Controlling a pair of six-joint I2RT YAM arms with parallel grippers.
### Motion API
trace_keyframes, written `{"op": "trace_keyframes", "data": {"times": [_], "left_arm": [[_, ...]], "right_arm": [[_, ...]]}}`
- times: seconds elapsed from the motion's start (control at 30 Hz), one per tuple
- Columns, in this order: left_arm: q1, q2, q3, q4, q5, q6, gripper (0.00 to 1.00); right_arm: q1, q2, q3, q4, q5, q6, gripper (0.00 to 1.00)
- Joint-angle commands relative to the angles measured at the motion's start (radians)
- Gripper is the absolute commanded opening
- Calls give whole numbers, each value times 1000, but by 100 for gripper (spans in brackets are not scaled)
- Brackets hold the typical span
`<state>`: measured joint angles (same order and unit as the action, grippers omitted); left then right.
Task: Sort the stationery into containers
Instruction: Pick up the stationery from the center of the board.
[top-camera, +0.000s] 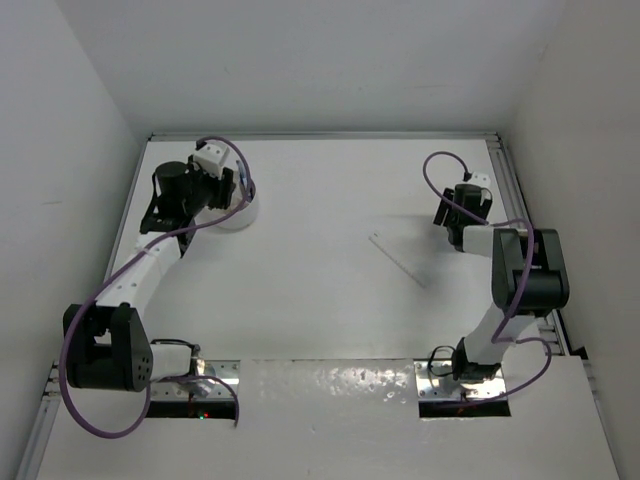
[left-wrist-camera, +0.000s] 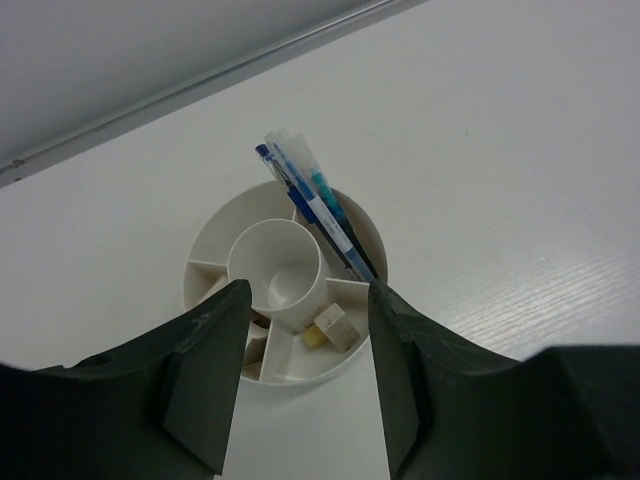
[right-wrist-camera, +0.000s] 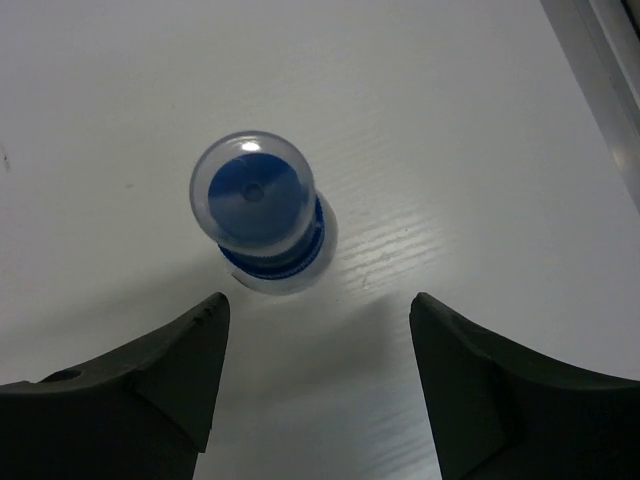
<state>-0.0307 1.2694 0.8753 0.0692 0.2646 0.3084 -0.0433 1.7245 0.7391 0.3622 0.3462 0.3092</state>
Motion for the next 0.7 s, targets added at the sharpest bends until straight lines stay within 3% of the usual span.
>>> {"op": "trace_keyframes", "data": {"times": [0.0,0.2,0.4,0.67], "left_arm": [[15,-18,28,47,-5,-6,48],[25,-15,36,44,-11,-2,49],[29,-11,51,46,-16,-2,50],[31,-8,53,55,-24,-2,52]], "right_arm": [[-6,50,49,115,-59,-12,71],[-7,102,60,222,-113,-38,63],[-17,153,97,218,-107,-10,59],[-21,162,100,211,-102,-7,43]]}}
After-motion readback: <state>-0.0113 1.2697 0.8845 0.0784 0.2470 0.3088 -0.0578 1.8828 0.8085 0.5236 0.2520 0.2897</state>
